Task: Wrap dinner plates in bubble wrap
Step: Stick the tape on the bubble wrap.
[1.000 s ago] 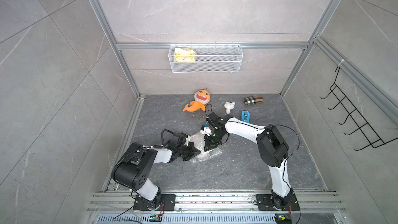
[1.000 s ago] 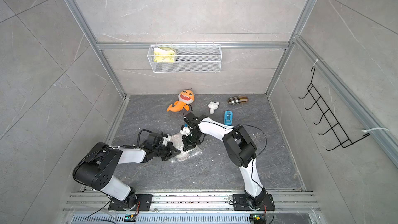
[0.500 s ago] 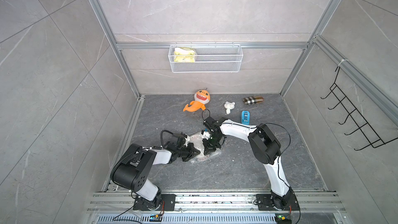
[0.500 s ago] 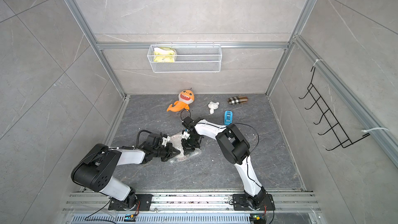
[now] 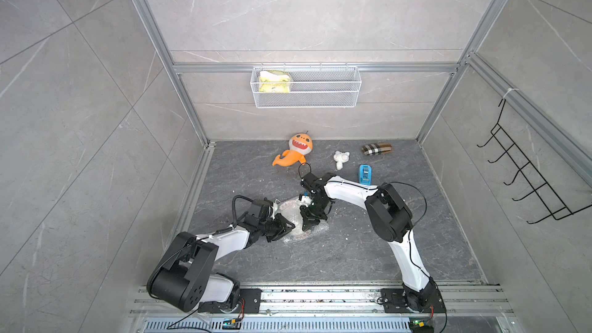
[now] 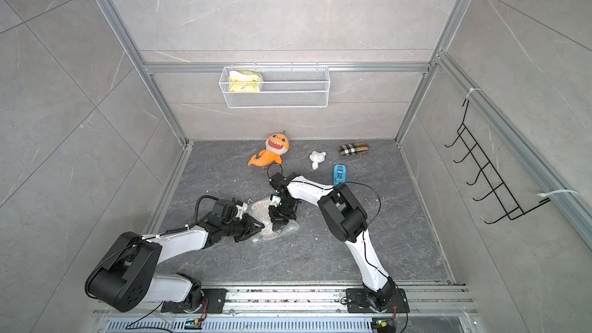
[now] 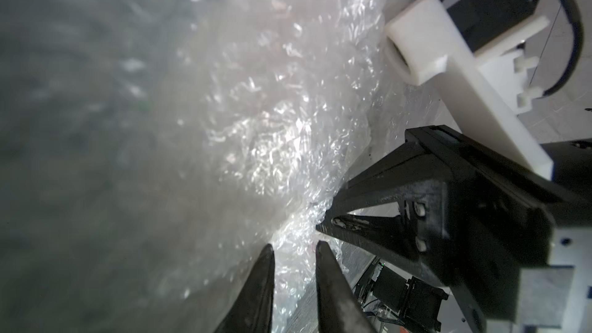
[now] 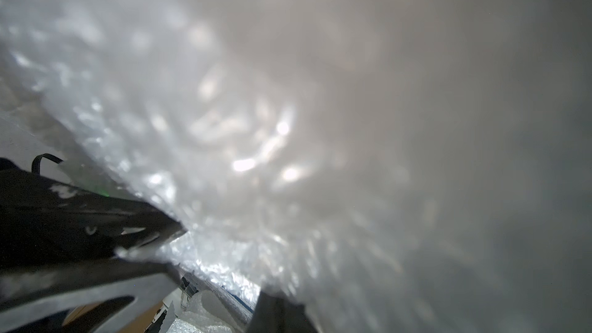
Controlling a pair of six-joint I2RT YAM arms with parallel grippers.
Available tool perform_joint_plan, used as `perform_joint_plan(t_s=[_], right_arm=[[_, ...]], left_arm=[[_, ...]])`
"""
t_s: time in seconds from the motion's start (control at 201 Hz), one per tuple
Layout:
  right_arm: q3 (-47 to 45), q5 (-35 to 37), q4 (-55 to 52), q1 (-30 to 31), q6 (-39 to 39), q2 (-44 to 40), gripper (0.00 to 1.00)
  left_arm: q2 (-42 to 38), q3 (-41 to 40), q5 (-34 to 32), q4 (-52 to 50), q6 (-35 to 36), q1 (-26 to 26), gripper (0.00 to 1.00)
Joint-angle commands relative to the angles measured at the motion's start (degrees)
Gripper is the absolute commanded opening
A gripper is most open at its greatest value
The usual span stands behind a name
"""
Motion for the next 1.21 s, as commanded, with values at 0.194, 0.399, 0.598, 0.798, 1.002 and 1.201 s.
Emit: perform_joint_plan(t_s=[0.194, 0.399, 0.598, 0.798, 1.002, 1.201], right_arm=[[-3.32, 5.05, -1.63, -0.05, 1.1, 2.94, 0.0], [-3.25, 4.79, -0.68, -0.03, 1.41, 2.85, 0.0], [-3.41, 4.63, 0.03, -0.05, 1.84, 2.85, 0.0], [-3.78, 4.61, 0.68, 0.03, 2.02, 2.65, 0.0], [-4.22, 4.87, 1.47, 0.02, 2.38, 2.16, 0.0], [-5.66, 5.72, 1.67, 0.02, 2.37, 0.2, 0.0]], left_arm=[[1.21, 5.38, 1.89, 5.57, -5.41, 0.48, 0.15], [8.81, 6.63, 5.0, 16.01, -11.21, -0.55, 0.13], [13.89, 9.06, 3.82, 18.23, -11.84, -3.44, 0.12], [12.92, 8.93, 0.97, 17.41, -11.93, -4.04, 0.11], [18.76, 8.44, -0.71, 18.49, -10.52, -5.54, 0.08], [19.75, 6.3, -7.81, 9.43, -3.17, -5.64, 0.06]])
